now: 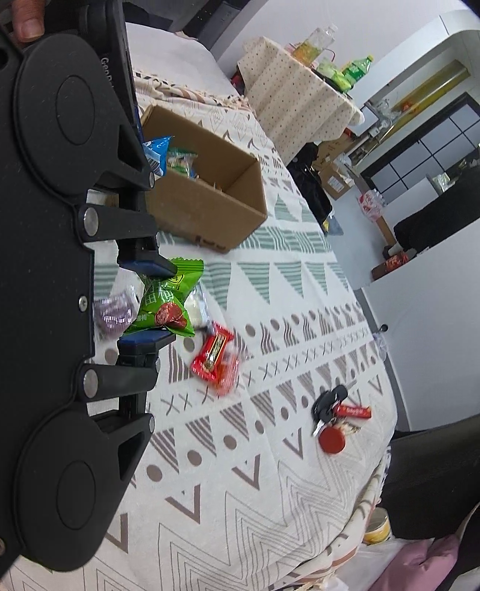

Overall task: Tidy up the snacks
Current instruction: 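Carry the blue packet into the box with the left gripper while the right drops the green candy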

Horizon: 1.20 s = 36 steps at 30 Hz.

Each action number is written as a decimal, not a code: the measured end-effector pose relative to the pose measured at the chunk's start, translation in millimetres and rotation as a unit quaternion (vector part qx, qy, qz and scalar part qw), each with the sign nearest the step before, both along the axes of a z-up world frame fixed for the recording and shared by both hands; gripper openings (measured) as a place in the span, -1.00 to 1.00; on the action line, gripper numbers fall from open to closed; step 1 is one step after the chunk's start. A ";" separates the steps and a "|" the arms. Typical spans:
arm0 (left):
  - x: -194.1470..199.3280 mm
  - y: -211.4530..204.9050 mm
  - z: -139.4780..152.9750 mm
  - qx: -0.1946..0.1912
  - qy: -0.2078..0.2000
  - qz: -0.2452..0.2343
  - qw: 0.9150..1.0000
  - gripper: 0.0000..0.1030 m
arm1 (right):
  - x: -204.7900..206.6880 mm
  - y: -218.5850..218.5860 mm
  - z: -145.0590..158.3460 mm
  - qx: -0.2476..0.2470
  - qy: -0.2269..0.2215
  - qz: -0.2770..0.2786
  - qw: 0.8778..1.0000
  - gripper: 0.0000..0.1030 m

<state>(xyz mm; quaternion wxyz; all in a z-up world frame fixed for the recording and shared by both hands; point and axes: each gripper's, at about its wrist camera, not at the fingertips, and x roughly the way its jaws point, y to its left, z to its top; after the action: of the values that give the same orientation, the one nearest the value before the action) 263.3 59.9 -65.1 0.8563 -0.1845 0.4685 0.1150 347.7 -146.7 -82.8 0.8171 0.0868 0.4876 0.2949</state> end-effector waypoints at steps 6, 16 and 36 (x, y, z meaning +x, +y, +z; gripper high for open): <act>-6.8 19.1 11.0 -0.001 -0.008 0.013 1.000 -0.35 | -7.1 18.4 10.5 0.002 -0.009 0.014 1.000 -0.41; -13.6 55.3 13.4 -0.008 -0.007 0.035 0.999 -0.35 | -11.0 58.7 15.3 0.001 -0.010 0.042 0.999 -0.41; 10.5 121.1 -5.8 -0.041 0.008 0.064 0.997 -0.35 | 9.2 134.0 4.0 -0.007 0.012 0.076 0.997 -0.40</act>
<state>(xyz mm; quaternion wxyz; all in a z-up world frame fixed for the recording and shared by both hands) 273.8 181.0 -71.0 0.8350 -0.2481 0.4670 0.1517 356.9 -12.7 -78.8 0.7874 0.0469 0.5044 0.3513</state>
